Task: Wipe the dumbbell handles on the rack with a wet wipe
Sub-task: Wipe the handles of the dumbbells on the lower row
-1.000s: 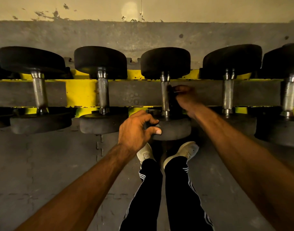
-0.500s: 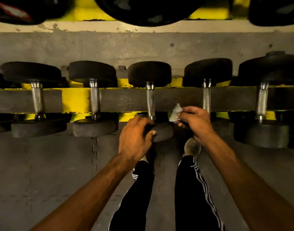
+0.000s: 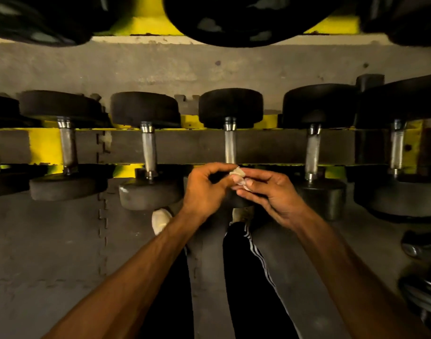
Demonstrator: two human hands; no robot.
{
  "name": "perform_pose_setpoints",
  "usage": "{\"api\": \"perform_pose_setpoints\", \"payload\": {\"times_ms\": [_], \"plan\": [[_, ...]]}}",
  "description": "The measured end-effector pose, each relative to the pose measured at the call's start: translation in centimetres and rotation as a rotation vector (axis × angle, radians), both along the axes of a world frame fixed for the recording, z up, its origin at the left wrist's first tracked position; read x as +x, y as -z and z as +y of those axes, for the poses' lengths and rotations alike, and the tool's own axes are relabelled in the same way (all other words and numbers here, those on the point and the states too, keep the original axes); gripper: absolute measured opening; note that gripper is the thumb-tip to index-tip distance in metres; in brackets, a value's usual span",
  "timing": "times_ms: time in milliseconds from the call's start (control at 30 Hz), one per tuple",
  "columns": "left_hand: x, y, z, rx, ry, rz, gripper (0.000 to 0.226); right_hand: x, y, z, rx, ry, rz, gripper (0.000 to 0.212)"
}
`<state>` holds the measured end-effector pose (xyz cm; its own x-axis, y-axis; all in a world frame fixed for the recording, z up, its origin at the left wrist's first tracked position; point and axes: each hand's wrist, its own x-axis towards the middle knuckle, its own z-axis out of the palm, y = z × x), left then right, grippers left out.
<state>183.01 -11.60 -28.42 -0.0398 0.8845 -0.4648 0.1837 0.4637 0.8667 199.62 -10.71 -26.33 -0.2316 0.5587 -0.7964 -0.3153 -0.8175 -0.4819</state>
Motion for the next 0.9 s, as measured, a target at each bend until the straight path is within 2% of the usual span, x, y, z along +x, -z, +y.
{"api": "perform_pose_setpoints", "payload": {"times_ms": [67, 167, 300, 400, 567, 667, 767, 867, 900], "plan": [[1.0, 0.4, 0.4, -0.074, -0.083, -0.015, 0.015, 1.7, 0.2, 0.6, 0.004, -0.081, 0.057, 0.035], [2.5, 0.6, 0.8, -0.106, -0.099, 0.017, 0.015, 3.5, 0.5, 1.8, 0.018, -0.168, 0.02, 0.033], [3.8, -0.1, 1.2, -0.1, -0.133, 0.019, 0.011, 3.7, 0.3, 3.1, -0.001, -0.114, -0.077, 0.026], [4.2, -0.4, 1.5, -0.11, -0.179, 0.011, 0.008, 3.5, 0.2, 3.5, -0.011, -0.101, -0.152, 0.034], [4.1, 0.0, 1.2, -0.111, -0.136, 0.015, 0.014, 2.8, 1.0, 3.4, 0.022, -0.05, -0.275, 0.015], [3.9, 0.7, 0.7, -0.097, -0.145, 0.068, 0.02, 2.4, 1.9, 3.4, 0.104, -0.121, -0.327, 0.008], [3.5, 0.9, 0.4, -0.076, -0.178, 0.127, 0.02, 2.2, 2.1, 3.4, 0.143, -0.254, -0.247, 0.013], [2.9, 0.9, 0.3, 0.007, -0.109, 0.158, 0.019, 2.2, 2.3, 3.5, 0.157, -0.336, -0.145, 0.037], [2.6, 1.0, 0.1, 0.022, -0.081, 0.171, 0.019, 2.3, 2.6, 3.6, 0.164, -0.334, -0.161, 0.037]]}}
